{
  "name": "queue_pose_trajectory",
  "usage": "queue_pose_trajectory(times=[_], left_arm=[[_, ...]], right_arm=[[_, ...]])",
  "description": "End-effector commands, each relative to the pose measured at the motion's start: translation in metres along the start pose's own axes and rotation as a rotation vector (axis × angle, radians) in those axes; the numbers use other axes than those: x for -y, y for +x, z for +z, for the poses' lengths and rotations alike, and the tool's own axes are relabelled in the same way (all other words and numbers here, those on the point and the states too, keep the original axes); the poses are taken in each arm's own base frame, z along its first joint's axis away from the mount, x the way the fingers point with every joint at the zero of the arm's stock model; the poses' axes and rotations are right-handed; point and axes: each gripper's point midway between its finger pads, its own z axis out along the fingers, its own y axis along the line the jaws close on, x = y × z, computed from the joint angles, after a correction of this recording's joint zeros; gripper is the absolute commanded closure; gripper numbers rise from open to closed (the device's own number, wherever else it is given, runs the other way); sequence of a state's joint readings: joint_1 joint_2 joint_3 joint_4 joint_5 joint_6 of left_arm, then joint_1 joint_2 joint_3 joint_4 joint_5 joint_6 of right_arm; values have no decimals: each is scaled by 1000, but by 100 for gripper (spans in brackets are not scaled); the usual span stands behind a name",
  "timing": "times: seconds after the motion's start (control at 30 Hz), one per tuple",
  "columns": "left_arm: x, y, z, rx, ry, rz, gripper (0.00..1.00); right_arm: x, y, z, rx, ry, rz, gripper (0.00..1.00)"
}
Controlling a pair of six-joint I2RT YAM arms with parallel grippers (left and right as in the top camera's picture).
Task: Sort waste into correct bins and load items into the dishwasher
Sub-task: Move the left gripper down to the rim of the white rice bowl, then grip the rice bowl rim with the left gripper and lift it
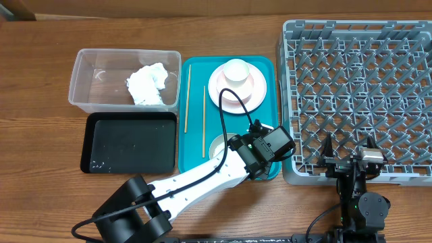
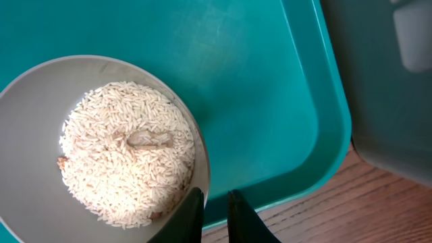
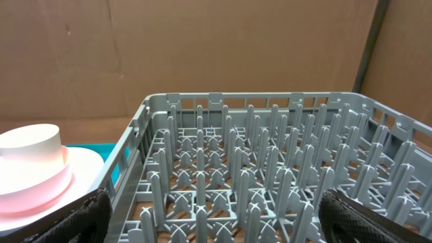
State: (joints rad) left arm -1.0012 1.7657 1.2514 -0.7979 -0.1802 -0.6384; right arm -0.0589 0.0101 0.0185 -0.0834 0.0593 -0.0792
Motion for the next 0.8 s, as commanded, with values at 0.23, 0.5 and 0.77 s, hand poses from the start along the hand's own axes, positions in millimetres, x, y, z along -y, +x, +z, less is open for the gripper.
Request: queue_pose_trajectory(times=[0.23,0.5,0.77], left_arm=[[-4,7,24,-28,-53,-11,84],[-6,15,45,-70,-86,0,85],[-5,14,46,-64,-85,-1,91]], right_arm=[[2,3,0,0,9,-7,0],[2,3,0,0,9,-7,0],[2,3,0,0,9,-7,0]])
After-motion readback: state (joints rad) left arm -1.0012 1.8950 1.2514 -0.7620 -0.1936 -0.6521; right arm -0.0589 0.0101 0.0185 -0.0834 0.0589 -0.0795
